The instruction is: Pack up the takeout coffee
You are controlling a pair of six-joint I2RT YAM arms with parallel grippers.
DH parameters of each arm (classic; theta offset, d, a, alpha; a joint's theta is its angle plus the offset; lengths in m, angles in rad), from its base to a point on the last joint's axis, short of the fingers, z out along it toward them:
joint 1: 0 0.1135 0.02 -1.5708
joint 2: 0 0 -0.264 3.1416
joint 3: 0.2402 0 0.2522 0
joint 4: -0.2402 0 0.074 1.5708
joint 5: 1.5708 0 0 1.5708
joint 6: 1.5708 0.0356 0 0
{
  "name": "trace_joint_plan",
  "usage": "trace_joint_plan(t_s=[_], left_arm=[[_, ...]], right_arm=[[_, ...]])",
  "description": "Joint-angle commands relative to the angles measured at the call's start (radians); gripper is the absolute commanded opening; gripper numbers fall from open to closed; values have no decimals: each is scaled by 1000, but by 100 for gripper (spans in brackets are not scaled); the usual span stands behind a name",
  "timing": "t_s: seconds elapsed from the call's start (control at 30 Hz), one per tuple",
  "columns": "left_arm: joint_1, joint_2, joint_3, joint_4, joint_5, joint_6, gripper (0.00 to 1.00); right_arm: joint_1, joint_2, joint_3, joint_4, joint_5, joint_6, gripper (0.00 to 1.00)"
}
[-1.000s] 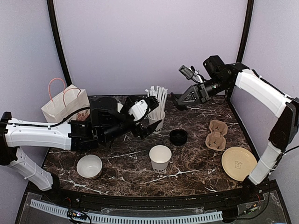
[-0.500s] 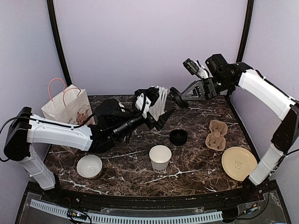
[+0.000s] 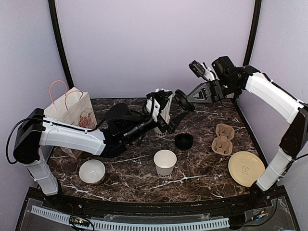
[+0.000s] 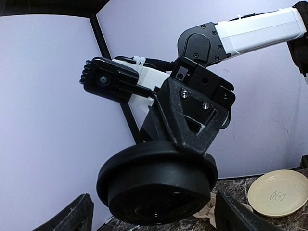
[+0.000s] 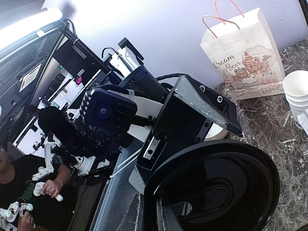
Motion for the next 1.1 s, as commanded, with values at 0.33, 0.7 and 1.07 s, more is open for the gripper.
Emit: trace_joint_plan(t_s=[0.33, 0.7, 1.07], left_arm=[[-2, 54, 78, 69, 37, -31, 90], [-3, 99, 127, 105, -16, -50, 83], [-2, -43, 135, -236, 12, -90, 74]], right_arm=[[-18, -31, -12, 67, -67, 48, 6], [-18, -40, -38, 106, -84, 78, 6], [-132, -74, -70, 41, 21, -32, 46]])
